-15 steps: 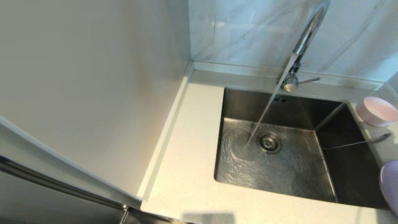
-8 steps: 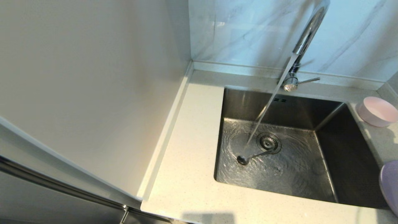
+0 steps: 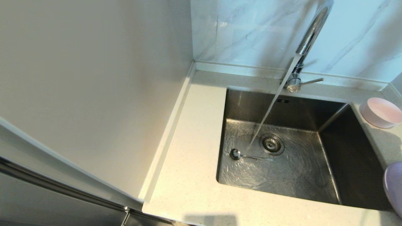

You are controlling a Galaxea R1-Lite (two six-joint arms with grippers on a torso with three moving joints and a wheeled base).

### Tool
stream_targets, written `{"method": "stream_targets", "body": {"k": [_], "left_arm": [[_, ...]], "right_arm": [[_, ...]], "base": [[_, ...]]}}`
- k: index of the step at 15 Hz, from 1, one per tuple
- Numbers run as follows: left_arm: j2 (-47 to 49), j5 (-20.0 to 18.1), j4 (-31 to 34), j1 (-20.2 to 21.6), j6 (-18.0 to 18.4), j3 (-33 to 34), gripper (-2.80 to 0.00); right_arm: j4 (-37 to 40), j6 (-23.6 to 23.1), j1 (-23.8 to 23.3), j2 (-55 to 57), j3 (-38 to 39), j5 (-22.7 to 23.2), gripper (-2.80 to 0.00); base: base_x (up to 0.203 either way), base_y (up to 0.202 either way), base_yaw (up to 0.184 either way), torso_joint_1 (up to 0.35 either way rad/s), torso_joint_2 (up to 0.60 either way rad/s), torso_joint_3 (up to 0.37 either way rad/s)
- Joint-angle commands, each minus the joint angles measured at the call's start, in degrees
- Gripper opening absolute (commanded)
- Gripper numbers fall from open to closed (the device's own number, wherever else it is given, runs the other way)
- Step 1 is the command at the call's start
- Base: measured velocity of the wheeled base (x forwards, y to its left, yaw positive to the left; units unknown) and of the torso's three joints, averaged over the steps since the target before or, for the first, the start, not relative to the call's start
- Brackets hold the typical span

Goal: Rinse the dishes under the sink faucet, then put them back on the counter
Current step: Pick up the plate

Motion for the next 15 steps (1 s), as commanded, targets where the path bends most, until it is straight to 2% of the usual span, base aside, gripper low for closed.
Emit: {"method": "stream_targets", "body": {"k": [1,2,4,5,7,9,11,13,15], "left_arm": [[0.00,0.03,-0.03,0.00,0.00,0.00,-2.80],[0.00,0.03,-0.03,0.00,0.00,0.00,-2.80],[0.00,0.03,-0.03,0.00,0.00,0.00,-2.80],[0.00,0.03,-0.03,0.00,0.00,0.00,-2.80],[0.00,0.03,-0.03,0.00,0.00,0.00,-2.80],[0.00,0.03,-0.03,0.00,0.00,0.00,-2.80],[0.00,0.03,-0.03,0.00,0.00,0.00,-2.80],[0.00,0.03,-0.03,0.00,0.00,0.00,-2.80],[0.00,0.03,-0.03,0.00,0.00,0.00,-2.80]], "right_arm": [[0.34,-14.25,-4.34,-3.05,3.83,11.52,-2.80],[0.44,-21.51,-5.98,-4.02,7.49,15.84,-2.80],[0.43,-36.61,-7.54,-5.71,16.08,19.81,-2.80],[0.48,-42.08,-7.93,-6.40,19.17,20.53,-2.80],[1.64,-47.29,-8.20,-7.79,23.09,20.65,-2.80],[5.19,-46.73,-8.48,-9.20,21.39,20.48,-2.80],[11.55,-41.10,-8.65,-11.23,19.52,19.51,-2.80],[13.28,-39.18,-8.59,-13.47,19.55,19.14,-2.80],[13.29,-39.25,-8.58,-12.26,20.04,18.95,-2.80]], "base": [[0.000,0.000,0.000,0.000,0.00,0.000],[0.000,0.000,0.000,0.000,0.00,0.000],[0.000,0.000,0.000,0.000,0.00,0.000],[0.000,0.000,0.000,0.000,0.00,0.000],[0.000,0.000,0.000,0.000,0.00,0.000],[0.000,0.000,0.000,0.000,0.00,0.000],[0.000,0.000,0.000,0.000,0.00,0.000],[0.000,0.000,0.000,0.000,0.00,0.000],[0.000,0.000,0.000,0.000,0.00,0.000]]}}
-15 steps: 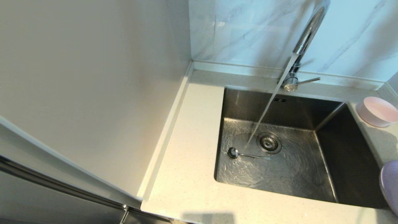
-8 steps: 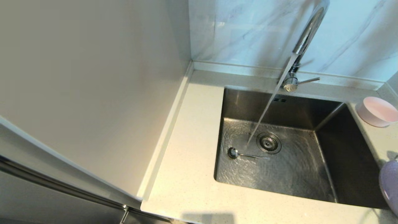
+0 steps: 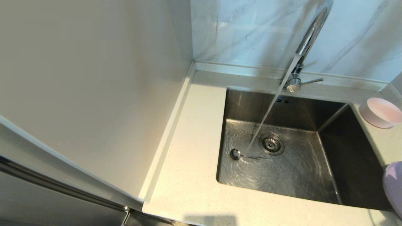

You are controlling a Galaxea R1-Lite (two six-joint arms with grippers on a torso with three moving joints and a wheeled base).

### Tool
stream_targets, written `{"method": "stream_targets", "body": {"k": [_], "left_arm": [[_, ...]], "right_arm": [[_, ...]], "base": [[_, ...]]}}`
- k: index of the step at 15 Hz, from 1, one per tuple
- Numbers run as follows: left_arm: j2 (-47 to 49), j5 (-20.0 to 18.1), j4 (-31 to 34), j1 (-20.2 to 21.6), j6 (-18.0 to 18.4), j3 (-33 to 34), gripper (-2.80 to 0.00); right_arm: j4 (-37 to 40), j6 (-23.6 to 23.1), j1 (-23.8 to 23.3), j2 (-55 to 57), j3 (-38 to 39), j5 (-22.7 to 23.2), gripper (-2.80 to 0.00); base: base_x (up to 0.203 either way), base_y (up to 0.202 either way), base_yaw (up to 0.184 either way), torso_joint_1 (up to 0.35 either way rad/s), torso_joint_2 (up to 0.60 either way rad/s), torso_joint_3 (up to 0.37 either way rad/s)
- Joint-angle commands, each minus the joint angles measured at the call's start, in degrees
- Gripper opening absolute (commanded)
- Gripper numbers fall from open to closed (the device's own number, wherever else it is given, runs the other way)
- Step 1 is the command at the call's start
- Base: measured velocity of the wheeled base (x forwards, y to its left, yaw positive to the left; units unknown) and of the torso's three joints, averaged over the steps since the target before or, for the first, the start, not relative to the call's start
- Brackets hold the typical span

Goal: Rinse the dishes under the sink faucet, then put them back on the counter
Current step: Pick up the plate

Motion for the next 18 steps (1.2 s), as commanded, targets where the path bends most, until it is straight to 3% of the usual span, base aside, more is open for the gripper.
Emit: {"method": "stream_targets", "body": {"k": [1,3,6,8,11,18], "left_arm": [[0.00,0.03,0.00,0.00,0.00,0.00,-2.80],[0.00,-0.05,0.00,0.00,0.00,0.00,-2.80],[0.00,0.03,0.00,0.00,0.00,0.00,-2.80],[0.00,0.00,0.00,0.00,0.00,0.00,-2.80],[0.00,0.03,0.00,0.00,0.00,0.00,-2.80],[0.00,0.00,0.00,0.00,0.00,0.00,-2.80]], "right_arm": [[0.38,-0.74,0.02,1.22,0.94,-0.26,-2.80],[0.39,-3.24,0.24,4.52,2.22,-1.35,-2.80],[0.31,-14.11,1.75,12.05,3.60,-1.59,-2.80],[0.12,-19.02,4.71,17.78,2.14,-0.75,-2.80],[0.15,-21.17,7.53,24.72,-2.38,0.00,-2.80],[4.78,-21.40,13.23,18.10,1.65,-2.12,-2.80]], "base": [[0.000,0.000,0.000,0.000,0.00,0.000],[0.000,0.000,0.000,0.000,0.00,0.000],[0.000,0.000,0.000,0.000,0.00,0.000],[0.000,0.000,0.000,0.000,0.00,0.000],[0.000,0.000,0.000,0.000,0.00,0.000],[0.000,0.000,0.000,0.000,0.00,0.000]]}}
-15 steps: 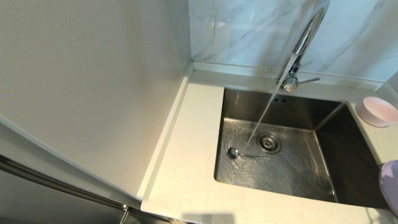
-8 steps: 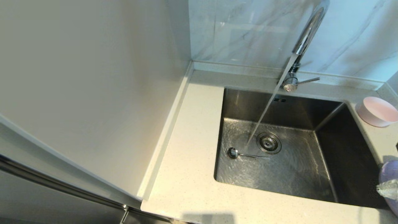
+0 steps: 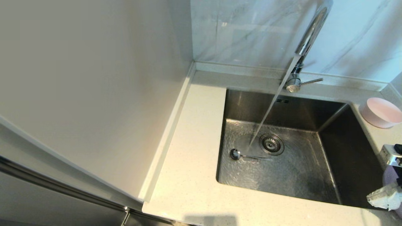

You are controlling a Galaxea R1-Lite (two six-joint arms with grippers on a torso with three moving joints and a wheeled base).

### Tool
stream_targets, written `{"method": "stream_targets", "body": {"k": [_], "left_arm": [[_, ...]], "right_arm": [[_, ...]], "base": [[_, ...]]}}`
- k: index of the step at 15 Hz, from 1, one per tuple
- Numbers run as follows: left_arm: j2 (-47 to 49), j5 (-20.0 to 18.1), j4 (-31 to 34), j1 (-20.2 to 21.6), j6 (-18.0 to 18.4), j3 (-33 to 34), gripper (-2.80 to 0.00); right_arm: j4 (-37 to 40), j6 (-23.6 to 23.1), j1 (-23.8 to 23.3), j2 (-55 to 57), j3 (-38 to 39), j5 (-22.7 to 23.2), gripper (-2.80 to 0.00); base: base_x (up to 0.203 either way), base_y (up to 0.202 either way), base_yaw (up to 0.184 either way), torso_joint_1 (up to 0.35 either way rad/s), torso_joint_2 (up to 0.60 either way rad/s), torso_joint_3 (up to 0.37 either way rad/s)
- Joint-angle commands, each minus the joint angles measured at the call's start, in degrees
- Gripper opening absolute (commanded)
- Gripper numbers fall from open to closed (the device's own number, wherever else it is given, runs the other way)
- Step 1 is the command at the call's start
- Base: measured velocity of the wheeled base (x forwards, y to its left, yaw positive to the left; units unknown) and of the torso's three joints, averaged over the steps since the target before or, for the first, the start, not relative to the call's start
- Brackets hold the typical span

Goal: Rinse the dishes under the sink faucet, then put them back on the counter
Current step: Pick up the plate

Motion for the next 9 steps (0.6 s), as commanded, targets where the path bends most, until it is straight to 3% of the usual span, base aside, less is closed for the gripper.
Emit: {"method": "stream_targets", "body": {"k": [1,9], "left_arm": [[0.00,0.01,0.02,0.00,0.00,0.00,-2.80],[0.00,0.02,0.02,0.00,0.00,0.00,-2.80]], "right_arm": [[0.51,-0.55,1.96,-1.31,1.28,0.06,-2.80],[0.52,-3.11,4.61,-1.14,3.50,1.01,-2.80]], "base": [[0.000,0.000,0.000,0.000,0.00,0.000],[0.000,0.000,0.000,0.000,0.00,0.000]]}}
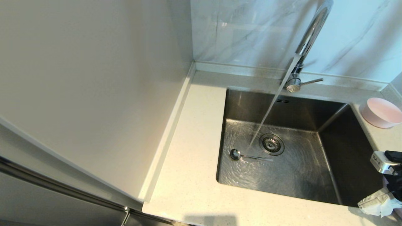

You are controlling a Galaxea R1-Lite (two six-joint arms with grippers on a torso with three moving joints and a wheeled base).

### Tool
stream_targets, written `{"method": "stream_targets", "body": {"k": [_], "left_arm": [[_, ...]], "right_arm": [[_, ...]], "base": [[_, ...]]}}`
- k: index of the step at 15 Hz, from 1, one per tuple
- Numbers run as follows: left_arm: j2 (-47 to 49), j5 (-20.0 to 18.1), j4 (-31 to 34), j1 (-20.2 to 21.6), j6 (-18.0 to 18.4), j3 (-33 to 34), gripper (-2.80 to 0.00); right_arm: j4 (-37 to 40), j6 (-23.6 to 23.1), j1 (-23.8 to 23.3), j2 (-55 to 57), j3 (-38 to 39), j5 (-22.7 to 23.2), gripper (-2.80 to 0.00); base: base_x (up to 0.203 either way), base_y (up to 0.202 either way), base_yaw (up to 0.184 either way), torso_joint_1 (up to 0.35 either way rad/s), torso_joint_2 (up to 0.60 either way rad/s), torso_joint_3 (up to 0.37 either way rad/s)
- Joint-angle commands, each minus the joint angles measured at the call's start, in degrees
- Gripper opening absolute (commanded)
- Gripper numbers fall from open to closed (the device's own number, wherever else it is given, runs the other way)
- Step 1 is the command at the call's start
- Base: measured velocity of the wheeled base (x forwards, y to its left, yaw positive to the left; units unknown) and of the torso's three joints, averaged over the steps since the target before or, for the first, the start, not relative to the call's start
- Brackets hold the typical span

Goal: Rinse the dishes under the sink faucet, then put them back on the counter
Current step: Pick up the plate

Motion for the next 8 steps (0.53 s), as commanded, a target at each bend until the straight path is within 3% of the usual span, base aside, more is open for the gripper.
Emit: {"method": "stream_targets", "body": {"k": [1,4,8], "left_arm": [[0.00,0.01,0.02,0.00,0.00,0.00,-2.80],[0.00,0.01,0.02,0.00,0.00,0.00,-2.80],[0.00,0.01,0.02,0.00,0.00,0.00,-2.80]], "right_arm": [[0.33,-0.56,-0.23,-1.38,0.54,0.31,-2.80],[0.27,0.09,0.19,-0.82,0.06,0.20,-2.80],[0.23,-4.32,0.99,5.42,-2.08,0.46,-2.80]], "base": [[0.000,0.000,0.000,0.000,0.00,0.000],[0.000,0.000,0.000,0.000,0.00,0.000],[0.000,0.000,0.000,0.000,0.00,0.000]]}}
